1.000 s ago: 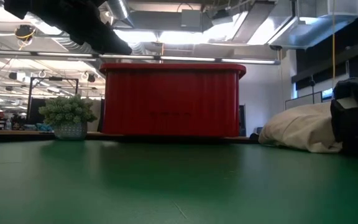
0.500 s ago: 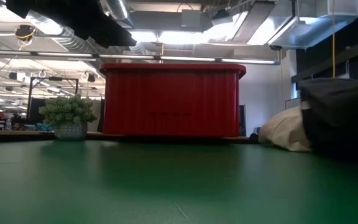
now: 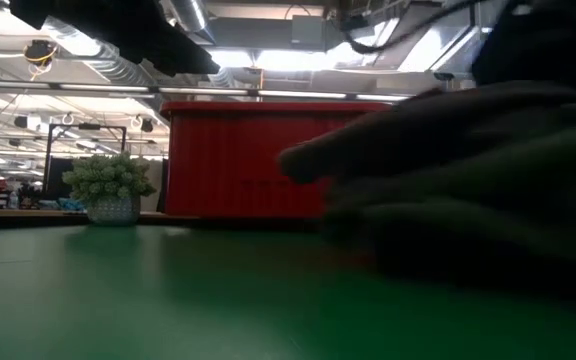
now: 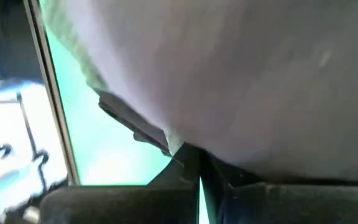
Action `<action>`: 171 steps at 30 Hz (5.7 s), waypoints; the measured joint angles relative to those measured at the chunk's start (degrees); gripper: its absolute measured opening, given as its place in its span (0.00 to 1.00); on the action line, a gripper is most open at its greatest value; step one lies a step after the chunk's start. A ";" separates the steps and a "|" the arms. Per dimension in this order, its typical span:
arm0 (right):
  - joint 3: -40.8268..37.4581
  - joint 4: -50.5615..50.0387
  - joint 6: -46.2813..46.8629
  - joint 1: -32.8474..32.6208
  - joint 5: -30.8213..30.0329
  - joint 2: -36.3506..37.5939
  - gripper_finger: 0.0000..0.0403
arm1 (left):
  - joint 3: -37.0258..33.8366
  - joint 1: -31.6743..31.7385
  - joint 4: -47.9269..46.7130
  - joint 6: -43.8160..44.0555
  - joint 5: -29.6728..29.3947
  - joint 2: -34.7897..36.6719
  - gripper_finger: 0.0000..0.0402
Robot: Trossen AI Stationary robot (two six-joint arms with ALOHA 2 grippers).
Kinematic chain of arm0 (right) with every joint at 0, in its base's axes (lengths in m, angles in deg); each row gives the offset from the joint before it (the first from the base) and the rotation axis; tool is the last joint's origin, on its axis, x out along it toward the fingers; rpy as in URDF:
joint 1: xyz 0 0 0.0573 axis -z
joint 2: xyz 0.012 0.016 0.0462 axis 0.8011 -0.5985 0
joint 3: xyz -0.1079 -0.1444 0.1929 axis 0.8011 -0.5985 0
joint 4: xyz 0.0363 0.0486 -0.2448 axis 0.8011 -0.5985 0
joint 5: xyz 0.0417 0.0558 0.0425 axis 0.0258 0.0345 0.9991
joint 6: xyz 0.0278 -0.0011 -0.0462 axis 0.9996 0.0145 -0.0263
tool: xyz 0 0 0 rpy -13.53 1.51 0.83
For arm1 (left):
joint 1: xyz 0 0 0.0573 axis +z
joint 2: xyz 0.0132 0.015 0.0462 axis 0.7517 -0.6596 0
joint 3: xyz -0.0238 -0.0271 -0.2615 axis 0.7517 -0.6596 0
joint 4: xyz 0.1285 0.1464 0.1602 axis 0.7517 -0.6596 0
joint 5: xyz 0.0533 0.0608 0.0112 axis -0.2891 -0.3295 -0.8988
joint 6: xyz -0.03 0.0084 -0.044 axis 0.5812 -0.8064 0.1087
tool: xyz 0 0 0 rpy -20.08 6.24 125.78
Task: Fold laundry
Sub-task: Put the gray folded pants into the red bin
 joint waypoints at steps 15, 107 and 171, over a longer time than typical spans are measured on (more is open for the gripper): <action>-0.04 20.85 -8.22 10.58 -6.70 -0.13 0.00 | 0.00 0.00 -0.02 -0.06 0.00 0.00 0.37; 24.98 -20.12 -44.58 6.87 -29.15 -7.94 0.87 | 0.02 0.02 -0.27 1.92 -3.19 0.02 0.37; 36.44 -21.98 -32.39 6.91 -42.53 -12.44 0.10 | 0.31 -4.57 12.13 -9.07 -0.28 -9.84 0.56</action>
